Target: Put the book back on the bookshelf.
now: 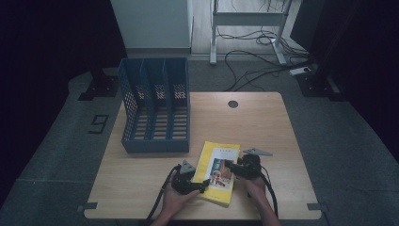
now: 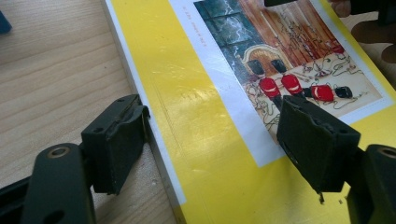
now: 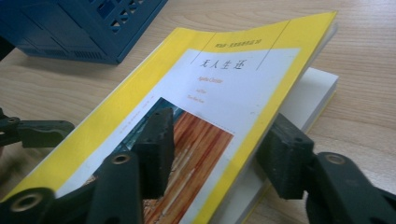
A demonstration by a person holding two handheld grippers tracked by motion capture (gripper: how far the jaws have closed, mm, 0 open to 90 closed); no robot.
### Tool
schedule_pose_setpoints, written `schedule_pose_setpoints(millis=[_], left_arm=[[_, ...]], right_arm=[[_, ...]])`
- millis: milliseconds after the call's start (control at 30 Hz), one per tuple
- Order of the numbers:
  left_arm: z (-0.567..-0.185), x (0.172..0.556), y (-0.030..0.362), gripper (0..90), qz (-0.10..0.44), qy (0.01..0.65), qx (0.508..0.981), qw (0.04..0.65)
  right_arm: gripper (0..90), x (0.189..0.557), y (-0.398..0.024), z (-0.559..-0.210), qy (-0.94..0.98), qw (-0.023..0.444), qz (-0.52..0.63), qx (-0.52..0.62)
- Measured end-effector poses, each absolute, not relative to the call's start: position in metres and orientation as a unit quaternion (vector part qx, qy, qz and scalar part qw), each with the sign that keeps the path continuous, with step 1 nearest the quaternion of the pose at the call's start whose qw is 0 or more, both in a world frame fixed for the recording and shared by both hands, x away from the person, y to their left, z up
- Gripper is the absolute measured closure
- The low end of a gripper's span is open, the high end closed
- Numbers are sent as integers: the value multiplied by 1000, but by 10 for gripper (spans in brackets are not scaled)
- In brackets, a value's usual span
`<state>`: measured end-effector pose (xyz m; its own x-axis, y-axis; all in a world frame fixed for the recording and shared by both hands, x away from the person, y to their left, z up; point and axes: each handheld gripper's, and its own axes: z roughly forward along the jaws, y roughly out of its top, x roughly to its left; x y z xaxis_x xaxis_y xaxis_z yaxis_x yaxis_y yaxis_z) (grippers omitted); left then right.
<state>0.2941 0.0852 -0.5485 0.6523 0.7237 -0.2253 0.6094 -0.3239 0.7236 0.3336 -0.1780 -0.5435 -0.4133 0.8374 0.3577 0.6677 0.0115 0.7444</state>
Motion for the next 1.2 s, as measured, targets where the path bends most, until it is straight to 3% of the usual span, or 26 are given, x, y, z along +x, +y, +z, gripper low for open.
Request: schedule_pose_setpoints(millis=[600,1200], left_arm=[[-548,294,85,228,70,411,811,410],[-546,318,84,234,42,420,806,414]], right_arm=[[789,332,-174,-533,695,106,498,507],[856,329,-166,-526,681,132,525,493]])
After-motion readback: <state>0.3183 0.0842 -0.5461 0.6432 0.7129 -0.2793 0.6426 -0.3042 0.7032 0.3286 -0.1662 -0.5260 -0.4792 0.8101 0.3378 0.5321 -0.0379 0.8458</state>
